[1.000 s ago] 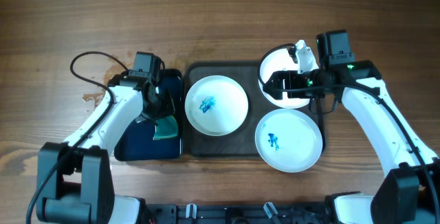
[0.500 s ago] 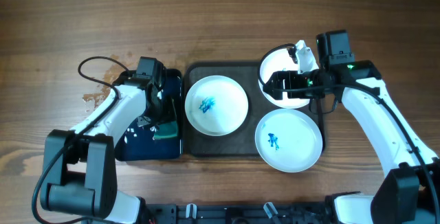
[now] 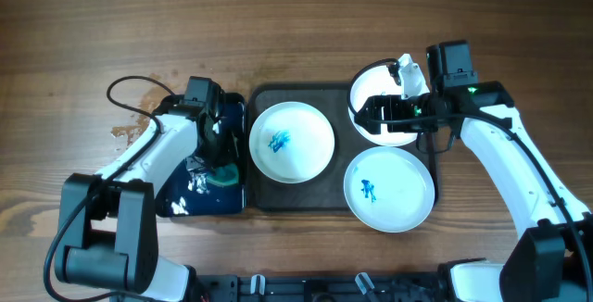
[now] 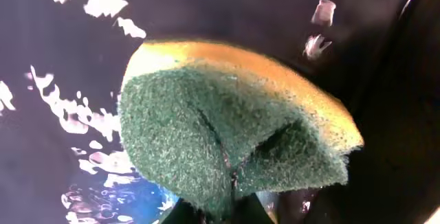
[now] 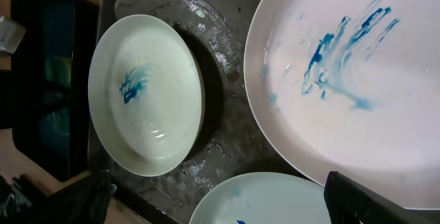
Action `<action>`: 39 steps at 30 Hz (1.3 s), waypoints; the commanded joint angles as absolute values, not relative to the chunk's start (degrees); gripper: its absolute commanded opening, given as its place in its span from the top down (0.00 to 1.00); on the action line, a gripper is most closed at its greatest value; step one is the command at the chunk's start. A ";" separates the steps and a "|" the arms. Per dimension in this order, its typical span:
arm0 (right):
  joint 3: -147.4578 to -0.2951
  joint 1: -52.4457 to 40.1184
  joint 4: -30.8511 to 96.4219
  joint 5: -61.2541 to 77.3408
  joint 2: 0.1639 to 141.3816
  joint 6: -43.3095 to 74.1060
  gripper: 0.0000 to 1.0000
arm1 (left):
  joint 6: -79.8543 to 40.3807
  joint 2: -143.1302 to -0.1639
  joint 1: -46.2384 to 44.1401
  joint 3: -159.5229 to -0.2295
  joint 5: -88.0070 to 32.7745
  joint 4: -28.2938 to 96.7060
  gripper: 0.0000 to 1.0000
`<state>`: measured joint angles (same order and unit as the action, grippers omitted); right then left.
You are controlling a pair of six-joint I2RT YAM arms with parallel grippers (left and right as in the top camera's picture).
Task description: Clean dirty plates on tray and stack at the side
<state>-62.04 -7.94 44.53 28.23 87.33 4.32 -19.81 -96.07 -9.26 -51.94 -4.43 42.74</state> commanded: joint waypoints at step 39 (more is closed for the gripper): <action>-62.48 -24.03 27.14 24.01 110.28 26.15 0.76 | -19.75 -83.35 -9.21 -53.17 -5.56 45.87 0.96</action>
